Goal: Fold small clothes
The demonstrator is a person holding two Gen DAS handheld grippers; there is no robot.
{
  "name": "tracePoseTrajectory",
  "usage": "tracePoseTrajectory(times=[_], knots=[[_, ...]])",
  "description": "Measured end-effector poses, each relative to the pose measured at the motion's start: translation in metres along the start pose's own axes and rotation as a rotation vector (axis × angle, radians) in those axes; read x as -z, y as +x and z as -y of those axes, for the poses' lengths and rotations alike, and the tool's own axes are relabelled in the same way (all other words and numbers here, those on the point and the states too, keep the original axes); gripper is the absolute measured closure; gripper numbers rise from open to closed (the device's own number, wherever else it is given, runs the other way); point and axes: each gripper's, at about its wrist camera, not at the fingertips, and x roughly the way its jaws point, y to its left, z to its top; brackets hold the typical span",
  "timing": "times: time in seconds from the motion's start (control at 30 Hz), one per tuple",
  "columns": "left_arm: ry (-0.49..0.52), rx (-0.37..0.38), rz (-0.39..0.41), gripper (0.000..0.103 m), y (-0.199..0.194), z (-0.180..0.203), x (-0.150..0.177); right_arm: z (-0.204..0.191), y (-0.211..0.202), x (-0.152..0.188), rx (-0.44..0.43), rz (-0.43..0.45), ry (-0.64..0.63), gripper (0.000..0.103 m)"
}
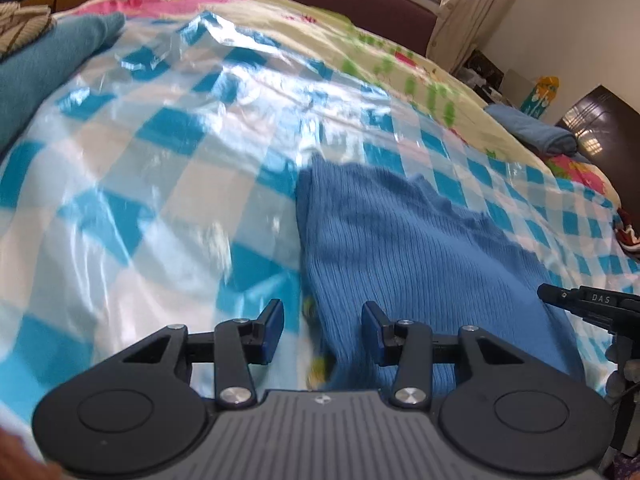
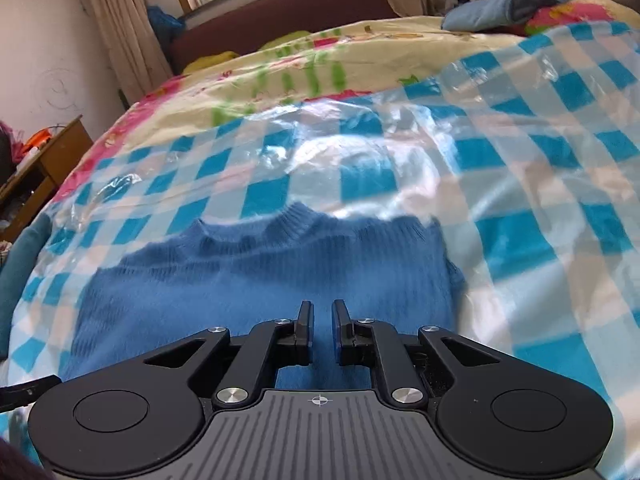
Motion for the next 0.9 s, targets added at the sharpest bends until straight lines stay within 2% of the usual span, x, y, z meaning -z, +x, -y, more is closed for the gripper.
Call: tracePoseTrajectory(times=[0.07,0.17,0.2,0.27,0.33,0.5,0.63,0.77,0.9], knots=[[0.015,-0.009,-0.02,0.056,0.003,0.003,0.004,0.013,0.005,0.007,0.034,-0.024,0.028,0.093],[0.042,-0.044,-0.05,0.056,0.009,0.007,0.008,0.025,0.006,0.006,0.008,-0.033,0.103,0.093],[0.04,-0.049,-0.05,0.056,0.009,0.007,0.008,0.023,0.003,0.003,0.014,-0.026,0.106,0.09],[0.022,-0.057,-0.042,0.056,0.005,0.007,0.009,0.012,-0.007,0.0,0.015,0.0,0.065,0.089],[0.003,-0.048,-0.034,0.056,0.0,0.007,0.011,-0.005,-0.017,-0.003,-0.02,0.011,0.019,0.087],[-0.02,0.003,-0.047,0.055,0.0,0.009,0.014,-0.069,-0.01,-0.012,-0.149,-0.063,-0.078,0.061],[-0.042,0.032,-0.052,0.052,0.0,0.006,0.017,-0.14,0.01,-0.017,-0.224,-0.118,-0.191,0.05],[-0.047,0.065,-0.056,0.05,0.002,0.004,0.02,-0.202,0.043,-0.019,-0.225,-0.186,-0.311,0.044],[-0.053,0.103,-0.065,0.048,0.003,0.0,0.02,-0.244,0.082,-0.01,-0.154,-0.275,-0.403,0.044]])
